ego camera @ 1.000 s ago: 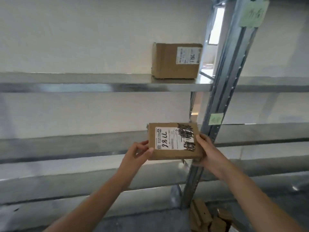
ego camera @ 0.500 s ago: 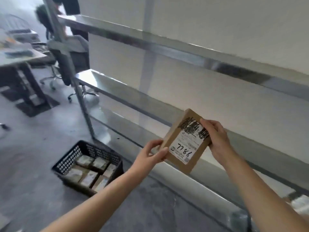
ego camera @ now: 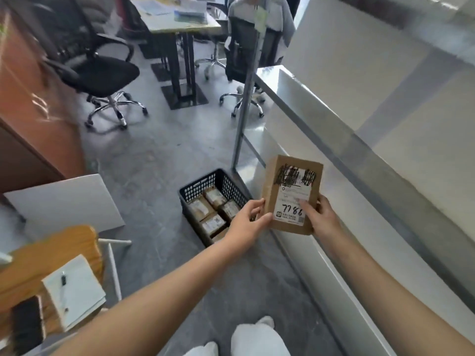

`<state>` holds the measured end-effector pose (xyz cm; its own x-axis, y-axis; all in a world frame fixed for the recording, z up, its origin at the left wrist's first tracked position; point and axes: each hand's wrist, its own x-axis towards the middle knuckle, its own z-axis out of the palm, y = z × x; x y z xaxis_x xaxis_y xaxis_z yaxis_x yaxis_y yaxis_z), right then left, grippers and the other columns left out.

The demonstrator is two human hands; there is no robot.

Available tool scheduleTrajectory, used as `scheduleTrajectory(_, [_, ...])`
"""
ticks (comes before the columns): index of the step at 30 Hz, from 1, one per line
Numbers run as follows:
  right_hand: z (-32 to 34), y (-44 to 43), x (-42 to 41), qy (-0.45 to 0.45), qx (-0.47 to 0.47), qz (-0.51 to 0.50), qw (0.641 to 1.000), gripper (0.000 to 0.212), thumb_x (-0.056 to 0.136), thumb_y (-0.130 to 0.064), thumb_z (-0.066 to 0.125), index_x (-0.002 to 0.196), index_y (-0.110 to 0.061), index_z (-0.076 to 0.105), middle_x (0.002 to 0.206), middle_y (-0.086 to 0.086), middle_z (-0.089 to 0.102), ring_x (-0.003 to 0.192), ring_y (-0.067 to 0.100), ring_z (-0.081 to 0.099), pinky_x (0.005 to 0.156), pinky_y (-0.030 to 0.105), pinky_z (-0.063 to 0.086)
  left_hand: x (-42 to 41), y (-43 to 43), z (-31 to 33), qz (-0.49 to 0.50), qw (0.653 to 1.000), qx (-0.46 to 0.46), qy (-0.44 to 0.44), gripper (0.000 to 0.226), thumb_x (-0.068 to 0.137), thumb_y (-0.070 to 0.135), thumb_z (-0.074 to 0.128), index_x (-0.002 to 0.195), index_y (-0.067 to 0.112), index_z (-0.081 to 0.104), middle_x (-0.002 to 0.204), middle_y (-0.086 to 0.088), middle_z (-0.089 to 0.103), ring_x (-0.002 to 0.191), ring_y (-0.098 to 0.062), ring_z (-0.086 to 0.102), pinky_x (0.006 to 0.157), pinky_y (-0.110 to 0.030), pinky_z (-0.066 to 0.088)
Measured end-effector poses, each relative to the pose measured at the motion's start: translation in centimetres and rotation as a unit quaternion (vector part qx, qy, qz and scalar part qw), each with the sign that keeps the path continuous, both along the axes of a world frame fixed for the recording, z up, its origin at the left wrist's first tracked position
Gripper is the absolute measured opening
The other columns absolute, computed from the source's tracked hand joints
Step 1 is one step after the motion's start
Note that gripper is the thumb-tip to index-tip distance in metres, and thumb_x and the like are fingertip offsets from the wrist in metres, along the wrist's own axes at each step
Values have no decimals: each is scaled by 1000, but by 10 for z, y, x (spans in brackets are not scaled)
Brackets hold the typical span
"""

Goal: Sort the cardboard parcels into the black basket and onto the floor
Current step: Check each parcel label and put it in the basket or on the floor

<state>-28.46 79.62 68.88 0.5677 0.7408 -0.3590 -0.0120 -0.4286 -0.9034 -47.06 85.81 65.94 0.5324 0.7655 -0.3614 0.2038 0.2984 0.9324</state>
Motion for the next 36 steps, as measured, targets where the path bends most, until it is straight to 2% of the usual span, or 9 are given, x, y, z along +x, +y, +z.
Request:
scheduleTrajectory(2, [-7, 30, -5, -7, -14, 8, 1000, 46, 92, -27, 66, 127, -19, 38, 124, 7, 62, 105, 25, 66, 89, 48, 56, -4, 17, -7, 29, 999, -4, 15, 36, 87, 40, 69, 119, 33, 53, 120, 4, 67, 106, -9, 64, 91, -36, 54])
scheduleTrajectory(6, [-19, 93, -8, 1, -12, 88, 996, 48, 91, -22, 68, 129, -18, 38, 120, 2, 58, 97, 16, 66, 59, 21, 53, -7, 53, -21, 94, 995, -30, 36, 37, 89, 37, 69, 117, 25, 48, 107, 4, 69, 89, -3, 66, 63, -17, 51])
scheduleTrajectory(9, [-33, 140, -1, 4, -10, 152, 988, 42, 92, -23, 66, 127, -25, 43, 120, -1, 58, 100, 18, 66, 62, 24, 56, 1, 85, -33, 129, 989, -48, 53, 45, 88, 39, 70, 122, 28, 43, 115, 3, 67, 98, -7, 66, 67, -17, 52])
scheduleTrajectory(13, [-55, 207, 20, 40, -19, 209, 977, 40, 93, -21, 65, 128, -32, 47, 120, -3, 59, 105, 18, 65, 82, 41, 60, 23, 142, -49, 184, 979, -57, 67, 55, 90, 25, 69, 134, 30, 37, 114, 3, 68, 97, -8, 69, 68, -15, 54])
scheduleTrajectory(16, [-75, 253, 43, 63, -52, 251, 965, 39, 94, -23, 63, 127, -39, 49, 117, -4, 63, 103, 16, 66, 87, 44, 58, 38, 181, -62, 205, 971, -85, 91, 55, 90, 25, 69, 134, 32, 37, 113, 3, 69, 94, -9, 71, 85, -30, 58])
scheduleTrajectory(18, [-89, 280, 57, 73, -74, 273, 956, 41, 92, -26, 64, 127, -44, 50, 117, -5, 64, 104, 16, 66, 89, 44, 57, 46, 204, -72, 215, 965, -110, 102, 56, 91, 27, 68, 137, 30, 38, 115, 1, 69, 98, -13, 71, 94, -41, 55])
scheduleTrajectory(23, [-119, 333, 80, 89, -123, 293, 944, 43, 92, -24, 63, 128, -43, 50, 117, -5, 64, 105, 16, 65, 93, 46, 55, 64, 245, -102, 239, 950, -160, 124, 56, 91, 29, 67, 140, 29, 40, 103, 3, 75, 95, -17, 72, 95, -47, 54])
scheduleTrajectory(28, [-153, 365, 76, 108, -184, 309, 927, 48, 95, -20, 59, 136, -42, 45, 123, -3, 61, 107, 16, 62, 88, 42, 56, 69, 272, -134, 266, 933, -211, 121, 60, 93, 21, 62, 147, 24, 36, 127, -2, 65, 108, -17, 67, 97, -44, 53])
scheduleTrajectory(36, [-239, 412, 59, 118, -274, 290, 909, 52, 95, -13, 58, 137, -42, 49, 127, -3, 62, 112, 15, 61, 90, 38, 55, 65, 312, -230, 267, 903, -306, 140, 61, 94, 12, 58, 147, 30, 35, 121, 4, 68, 108, -14, 66, 98, -41, 53])
